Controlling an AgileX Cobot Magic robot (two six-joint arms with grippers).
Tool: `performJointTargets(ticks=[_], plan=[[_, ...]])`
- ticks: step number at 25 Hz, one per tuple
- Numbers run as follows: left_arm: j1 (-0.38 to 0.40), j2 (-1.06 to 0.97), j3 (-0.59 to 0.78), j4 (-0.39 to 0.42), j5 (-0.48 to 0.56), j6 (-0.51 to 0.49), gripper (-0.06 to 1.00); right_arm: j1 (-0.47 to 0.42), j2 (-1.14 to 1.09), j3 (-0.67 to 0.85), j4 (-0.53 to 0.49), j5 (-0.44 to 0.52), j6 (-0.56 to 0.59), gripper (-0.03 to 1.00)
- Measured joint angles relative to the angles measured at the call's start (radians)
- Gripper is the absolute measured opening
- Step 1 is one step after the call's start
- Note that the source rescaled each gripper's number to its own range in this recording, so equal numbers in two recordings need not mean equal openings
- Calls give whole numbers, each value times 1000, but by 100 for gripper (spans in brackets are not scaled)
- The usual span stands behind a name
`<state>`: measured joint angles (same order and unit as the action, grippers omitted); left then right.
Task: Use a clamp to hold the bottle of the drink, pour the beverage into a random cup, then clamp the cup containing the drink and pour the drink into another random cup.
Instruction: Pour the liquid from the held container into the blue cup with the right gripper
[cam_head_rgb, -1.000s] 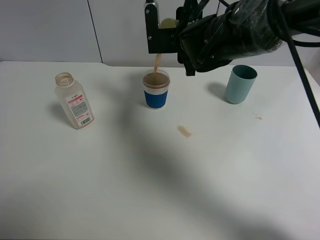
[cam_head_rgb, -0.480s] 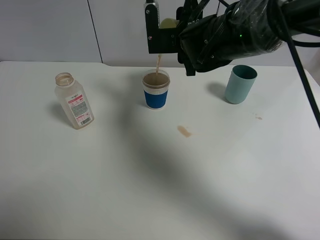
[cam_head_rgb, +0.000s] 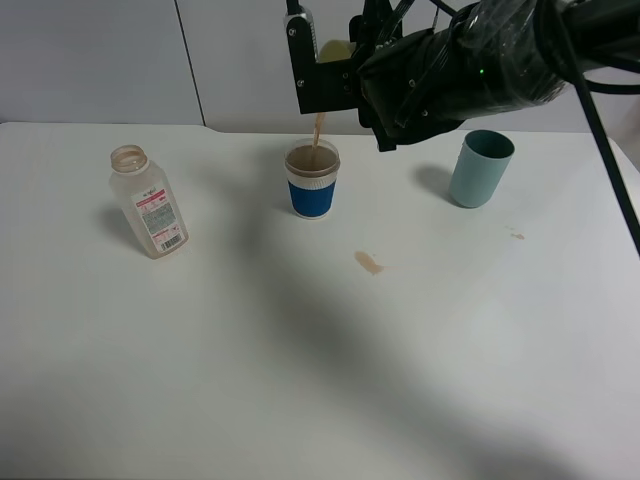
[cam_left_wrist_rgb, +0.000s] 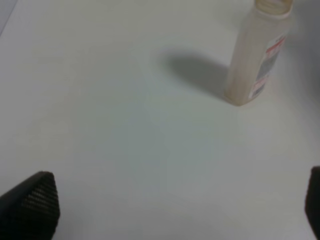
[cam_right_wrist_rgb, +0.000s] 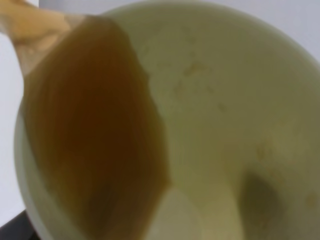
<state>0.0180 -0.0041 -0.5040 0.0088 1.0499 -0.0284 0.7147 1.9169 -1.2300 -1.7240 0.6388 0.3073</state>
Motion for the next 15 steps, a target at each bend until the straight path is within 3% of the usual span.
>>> performJointTargets(ticks=[15], plan=[[0, 0, 0, 0, 0, 0, 100, 0, 0, 0, 0, 2, -210, 2]])
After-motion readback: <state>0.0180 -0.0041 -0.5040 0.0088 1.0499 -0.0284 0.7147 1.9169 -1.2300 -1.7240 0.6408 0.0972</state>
